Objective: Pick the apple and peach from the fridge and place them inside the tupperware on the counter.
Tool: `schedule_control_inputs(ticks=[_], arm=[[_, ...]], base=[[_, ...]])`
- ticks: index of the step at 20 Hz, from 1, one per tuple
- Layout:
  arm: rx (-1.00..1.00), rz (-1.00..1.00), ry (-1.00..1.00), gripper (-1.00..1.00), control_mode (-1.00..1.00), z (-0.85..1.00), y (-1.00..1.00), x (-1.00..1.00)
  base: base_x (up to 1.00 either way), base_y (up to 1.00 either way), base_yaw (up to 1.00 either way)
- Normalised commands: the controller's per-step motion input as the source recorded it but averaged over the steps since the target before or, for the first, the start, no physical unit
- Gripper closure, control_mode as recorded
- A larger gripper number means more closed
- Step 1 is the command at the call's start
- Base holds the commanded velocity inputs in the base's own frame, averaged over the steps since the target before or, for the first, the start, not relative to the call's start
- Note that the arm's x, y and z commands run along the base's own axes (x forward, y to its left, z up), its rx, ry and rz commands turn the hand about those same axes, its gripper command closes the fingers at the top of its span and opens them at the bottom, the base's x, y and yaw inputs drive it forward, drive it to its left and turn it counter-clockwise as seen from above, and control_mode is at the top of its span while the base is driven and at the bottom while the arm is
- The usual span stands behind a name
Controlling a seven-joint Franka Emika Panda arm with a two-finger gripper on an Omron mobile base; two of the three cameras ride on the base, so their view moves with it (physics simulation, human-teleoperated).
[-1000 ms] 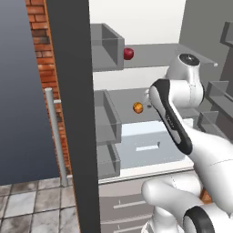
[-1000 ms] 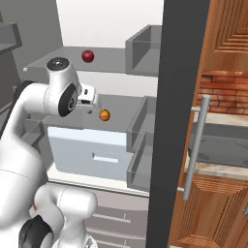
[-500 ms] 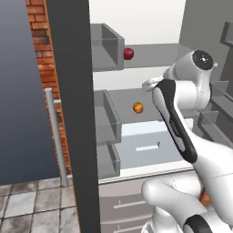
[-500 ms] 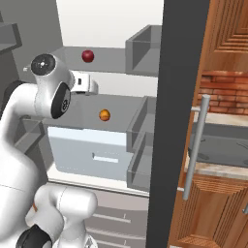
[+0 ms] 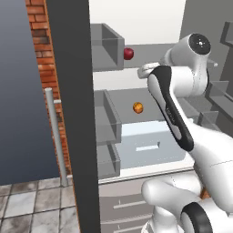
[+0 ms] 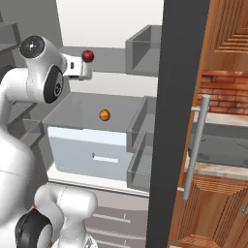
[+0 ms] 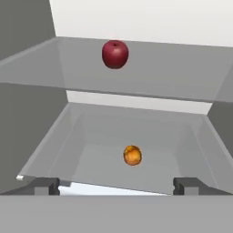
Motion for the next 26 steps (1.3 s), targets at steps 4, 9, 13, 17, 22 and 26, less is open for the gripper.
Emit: schedule_control_inputs(ticks=[4, 9, 13, 17, 22, 26], arm=[[0.0, 0.0, 0.0, -1.0, -1.0, 0.28, 0.06, 0.26], [0.1, 0.0, 0.0, -1.0, -1.0, 0.02, 0.0, 0.39], [0.04, 0.0, 0.0, -1.0, -1.0, 0.0, 0.0, 0.5], [0.0, 0.0, 0.0, -1.0, -1.0, 0.0, 0.01, 0.51], [0.0, 0.0, 0.0, -1.0, -1.0, -0.01, 0.06, 0.53], [0.0, 0.0, 0.0, -1.0, -1.0, -0.06, 0.1, 0.58]], base=[[0.0, 0.0, 0.0], [0.0, 0.0, 0.0], [0.0, 0.0, 0.0], [0.0, 0.0, 0.0], [0.0, 0.0, 0.0], [0.0, 0.0, 0.0]])
